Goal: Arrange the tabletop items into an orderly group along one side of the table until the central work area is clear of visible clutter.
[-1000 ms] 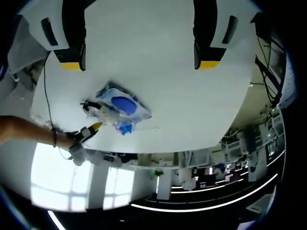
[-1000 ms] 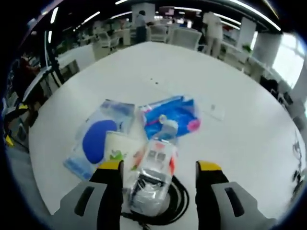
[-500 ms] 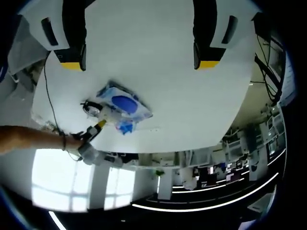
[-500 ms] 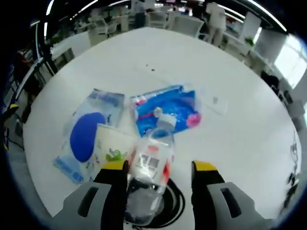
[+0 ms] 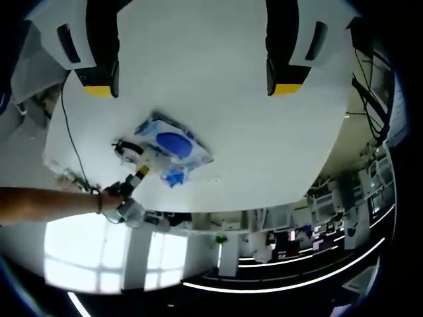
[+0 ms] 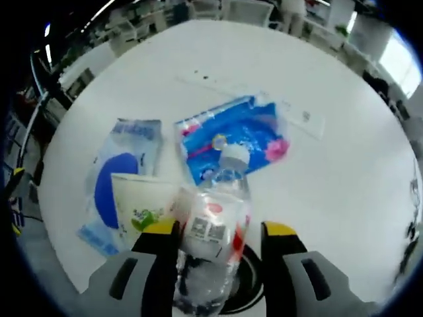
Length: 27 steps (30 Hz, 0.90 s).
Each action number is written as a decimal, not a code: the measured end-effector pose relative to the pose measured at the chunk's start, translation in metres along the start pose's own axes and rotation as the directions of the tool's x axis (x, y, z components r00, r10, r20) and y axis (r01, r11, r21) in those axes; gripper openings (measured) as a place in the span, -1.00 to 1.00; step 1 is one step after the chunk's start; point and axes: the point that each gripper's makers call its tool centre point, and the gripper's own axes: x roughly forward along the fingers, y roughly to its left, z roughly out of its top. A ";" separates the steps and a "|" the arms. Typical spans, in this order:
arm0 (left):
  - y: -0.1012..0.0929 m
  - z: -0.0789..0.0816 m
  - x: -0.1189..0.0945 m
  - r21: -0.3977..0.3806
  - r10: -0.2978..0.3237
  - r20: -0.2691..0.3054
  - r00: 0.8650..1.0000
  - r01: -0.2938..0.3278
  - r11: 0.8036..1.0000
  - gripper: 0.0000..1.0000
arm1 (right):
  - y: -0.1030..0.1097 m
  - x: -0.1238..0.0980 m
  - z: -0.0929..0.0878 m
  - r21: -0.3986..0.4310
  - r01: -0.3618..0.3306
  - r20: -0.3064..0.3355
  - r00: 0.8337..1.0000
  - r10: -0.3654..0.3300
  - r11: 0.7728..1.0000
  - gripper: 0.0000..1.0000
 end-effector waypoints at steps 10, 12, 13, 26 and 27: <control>0.001 0.009 -0.001 -0.035 -0.010 0.057 0.998 0.012 0.999 0.79 | 0.001 0.006 0.001 0.018 0.017 -0.019 1.000 -0.016 1.000 -0.18; 0.002 0.009 0.000 -0.036 -0.008 0.056 0.998 0.010 0.999 0.79 | 0.001 0.006 0.002 0.029 0.023 -0.014 1.000 -0.023 0.999 -0.19; 0.002 0.009 0.000 -0.034 -0.007 0.054 0.999 0.009 0.999 0.79 | 0.001 0.007 0.002 0.033 0.025 -0.014 1.000 -0.025 0.999 -0.19; -0.001 0.008 -0.002 -0.030 -0.033 0.053 0.998 0.034 0.999 0.79 | 0.001 0.006 0.008 0.050 0.039 0.018 0.999 -0.040 0.998 -0.31; -0.001 0.007 -0.003 -0.031 -0.032 0.051 0.998 0.033 0.999 0.79 | 0.002 0.006 0.009 0.052 0.037 0.020 0.999 -0.039 0.998 -0.32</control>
